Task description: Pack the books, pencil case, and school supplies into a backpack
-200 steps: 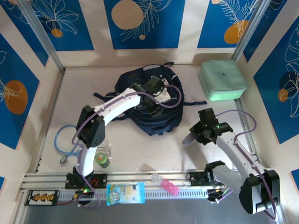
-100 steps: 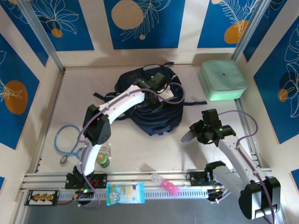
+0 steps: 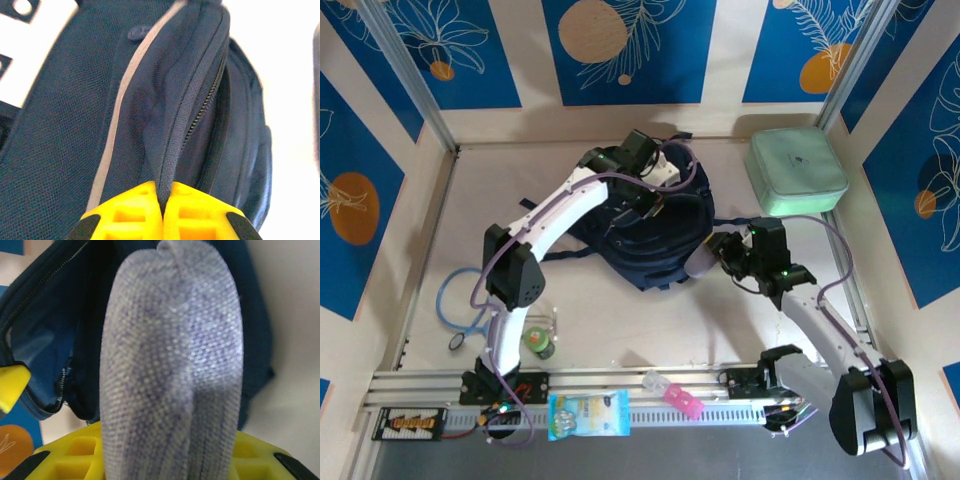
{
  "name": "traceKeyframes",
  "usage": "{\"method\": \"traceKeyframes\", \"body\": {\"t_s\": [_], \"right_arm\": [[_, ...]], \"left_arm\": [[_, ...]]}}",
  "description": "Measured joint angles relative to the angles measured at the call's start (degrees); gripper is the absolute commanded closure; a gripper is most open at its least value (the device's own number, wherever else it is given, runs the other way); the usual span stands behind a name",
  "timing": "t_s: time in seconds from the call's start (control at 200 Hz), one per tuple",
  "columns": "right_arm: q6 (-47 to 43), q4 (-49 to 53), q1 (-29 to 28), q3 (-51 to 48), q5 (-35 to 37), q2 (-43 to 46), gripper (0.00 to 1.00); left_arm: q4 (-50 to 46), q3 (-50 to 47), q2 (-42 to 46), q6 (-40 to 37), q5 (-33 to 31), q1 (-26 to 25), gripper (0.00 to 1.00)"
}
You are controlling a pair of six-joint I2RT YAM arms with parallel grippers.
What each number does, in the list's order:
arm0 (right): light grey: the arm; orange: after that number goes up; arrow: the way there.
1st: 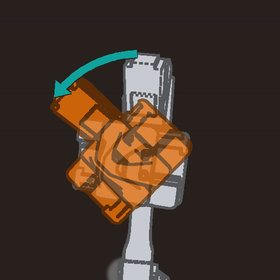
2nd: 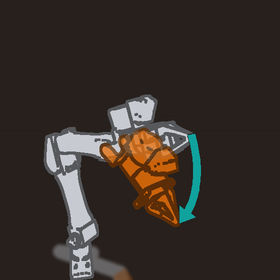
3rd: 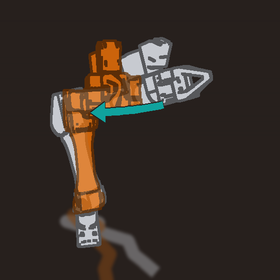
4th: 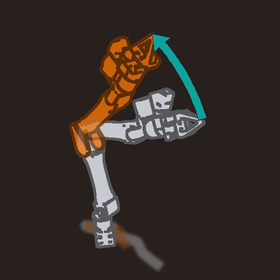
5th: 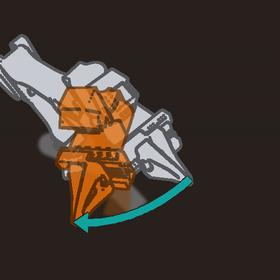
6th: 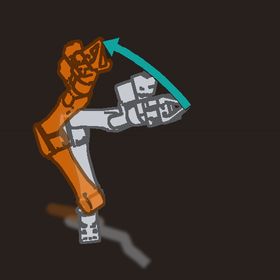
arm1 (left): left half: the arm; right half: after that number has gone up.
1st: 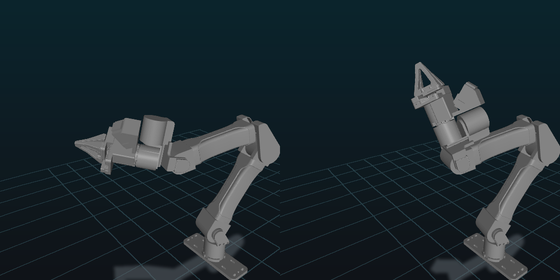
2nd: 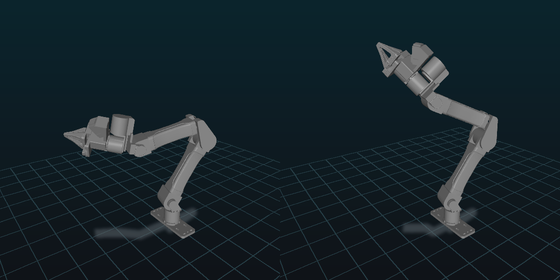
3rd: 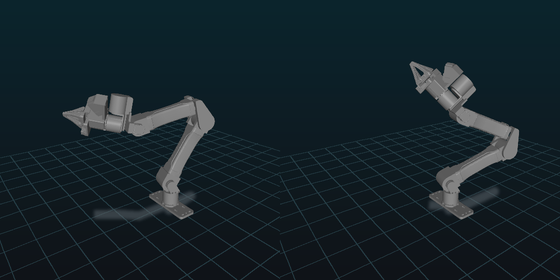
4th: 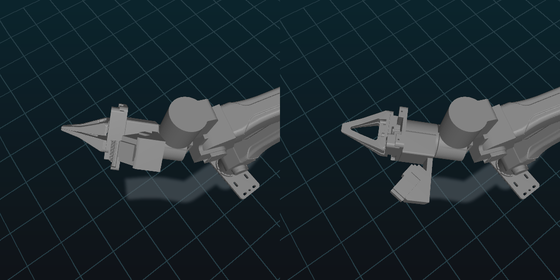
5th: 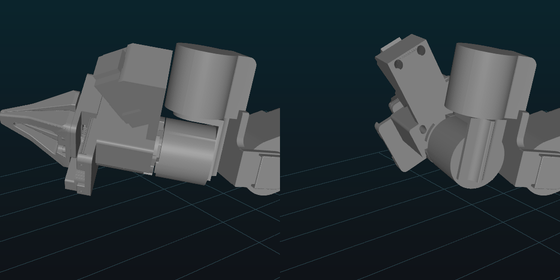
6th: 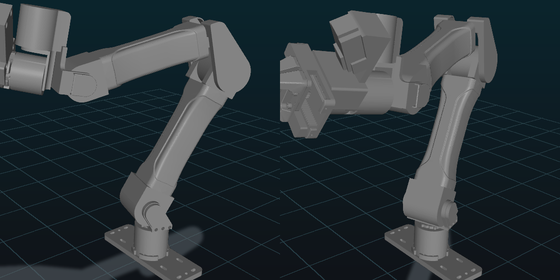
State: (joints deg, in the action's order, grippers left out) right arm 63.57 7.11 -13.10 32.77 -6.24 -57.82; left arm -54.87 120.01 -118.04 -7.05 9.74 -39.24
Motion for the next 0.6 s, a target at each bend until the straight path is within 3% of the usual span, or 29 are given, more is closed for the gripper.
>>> {"method": "traceKeyframes", "body": {"t_s": [0.435,0.515,0.6], "right_arm": [[7.85,-12.52,-7.37,14.56,0.33,-17.88,0.75],[10.19,-11.15,-8.17,17.42,2.08,-21.66,0.64],[11.34,-9.60,-8.59,20.90,3.28,-25.64,0.45]], "left_arm": [[0.66,6.34,1.68,8.79,2.25,0.48,1.00],[0.66,6.38,1.68,9.90,2.27,0.50,1.00],[0.81,6.38,1.68,10.71,2.27,0.57,1.00]]}}
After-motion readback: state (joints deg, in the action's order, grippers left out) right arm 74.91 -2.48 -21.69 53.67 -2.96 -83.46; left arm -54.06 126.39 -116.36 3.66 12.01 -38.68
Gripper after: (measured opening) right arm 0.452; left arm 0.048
